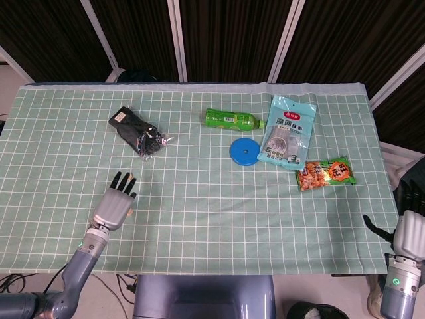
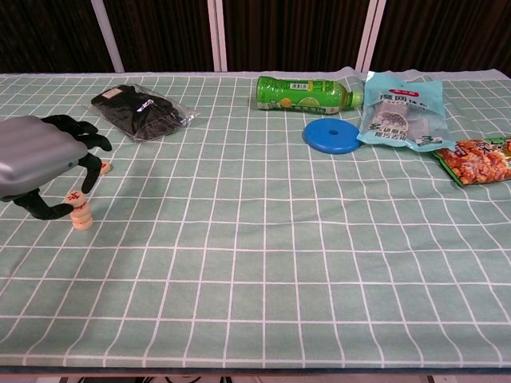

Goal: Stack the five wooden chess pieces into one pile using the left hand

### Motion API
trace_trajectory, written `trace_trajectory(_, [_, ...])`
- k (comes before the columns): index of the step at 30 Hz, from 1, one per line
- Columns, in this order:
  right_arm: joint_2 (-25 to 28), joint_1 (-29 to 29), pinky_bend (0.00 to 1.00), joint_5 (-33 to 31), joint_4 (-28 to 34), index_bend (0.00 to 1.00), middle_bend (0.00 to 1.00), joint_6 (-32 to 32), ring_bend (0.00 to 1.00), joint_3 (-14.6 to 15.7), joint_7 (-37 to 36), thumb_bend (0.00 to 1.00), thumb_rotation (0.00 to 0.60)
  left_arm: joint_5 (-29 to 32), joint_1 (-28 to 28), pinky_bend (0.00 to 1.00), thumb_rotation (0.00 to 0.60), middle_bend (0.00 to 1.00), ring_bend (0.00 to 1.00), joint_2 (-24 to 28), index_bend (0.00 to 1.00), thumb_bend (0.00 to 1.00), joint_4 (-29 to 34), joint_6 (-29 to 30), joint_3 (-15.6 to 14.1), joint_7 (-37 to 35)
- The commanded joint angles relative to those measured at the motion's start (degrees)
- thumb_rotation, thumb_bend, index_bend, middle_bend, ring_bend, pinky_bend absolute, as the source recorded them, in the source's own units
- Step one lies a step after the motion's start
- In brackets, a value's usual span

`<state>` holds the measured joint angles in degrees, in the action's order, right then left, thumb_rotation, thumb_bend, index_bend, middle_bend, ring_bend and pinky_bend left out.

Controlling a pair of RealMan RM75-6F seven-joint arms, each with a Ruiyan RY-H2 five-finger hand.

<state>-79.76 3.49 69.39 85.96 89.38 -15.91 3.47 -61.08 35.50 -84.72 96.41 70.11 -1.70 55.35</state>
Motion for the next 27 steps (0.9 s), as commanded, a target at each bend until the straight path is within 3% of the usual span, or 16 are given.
trace_trajectory(1, [0.0,0.0,0.00,0.0,0.0,0.06,0.00,0.0,0.02,0.0,0.0,0.25,0.600,-0.1,0.0,0.07,0.600,0.12,0.00,-0.1,0.54,0.32,0.0,0.0,0.1,0.0])
trace_trajectory(27, [0.2,-0.2,0.00,-0.3,0.4,0.06,0.00,0.0,0.02,-0.2,-0.1,0.25,0.600,-0.7,-0.4,0.07,0.600,0.12,0.00,-0.6,0.54,0.32,-0.2,-0.4,0.2,1.3])
